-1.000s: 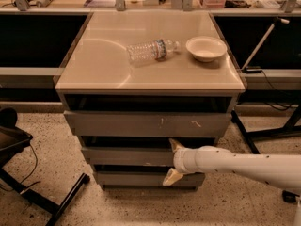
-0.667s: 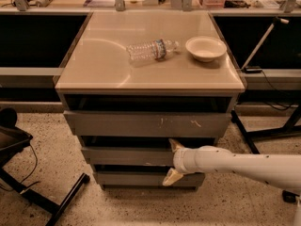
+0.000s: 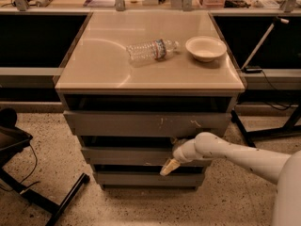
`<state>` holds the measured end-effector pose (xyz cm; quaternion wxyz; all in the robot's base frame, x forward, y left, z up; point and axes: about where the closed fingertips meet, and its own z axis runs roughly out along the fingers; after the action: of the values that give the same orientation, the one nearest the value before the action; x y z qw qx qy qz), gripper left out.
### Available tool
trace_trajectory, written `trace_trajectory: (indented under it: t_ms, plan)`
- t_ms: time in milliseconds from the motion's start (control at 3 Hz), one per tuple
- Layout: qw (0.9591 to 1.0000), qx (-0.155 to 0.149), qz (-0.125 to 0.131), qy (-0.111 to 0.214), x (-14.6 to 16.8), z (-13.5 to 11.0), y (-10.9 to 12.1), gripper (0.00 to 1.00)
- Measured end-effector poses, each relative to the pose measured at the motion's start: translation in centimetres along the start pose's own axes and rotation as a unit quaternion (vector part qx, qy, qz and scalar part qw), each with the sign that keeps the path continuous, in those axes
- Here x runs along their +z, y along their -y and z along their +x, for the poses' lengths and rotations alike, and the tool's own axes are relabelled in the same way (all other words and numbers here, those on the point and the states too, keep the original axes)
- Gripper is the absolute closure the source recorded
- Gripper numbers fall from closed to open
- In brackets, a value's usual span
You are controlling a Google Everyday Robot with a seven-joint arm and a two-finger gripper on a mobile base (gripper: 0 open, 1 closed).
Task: Open middle drawer
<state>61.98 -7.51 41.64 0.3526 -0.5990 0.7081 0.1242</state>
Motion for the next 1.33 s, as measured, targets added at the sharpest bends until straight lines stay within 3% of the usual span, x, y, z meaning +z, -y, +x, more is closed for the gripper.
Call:
trace_trajectory:
  t_ms: [333,667,1333]
  plan:
    - [1.0000,0.000,0.000,0.000,0.00,0.00,0.00,0.00]
    - [1.0000,0.000,0.000,0.000,0.01,0.00,-0.01,0.19]
    - [1.0000,0.000,0.000,0.000,0.01,0.00,-0.01,0.65]
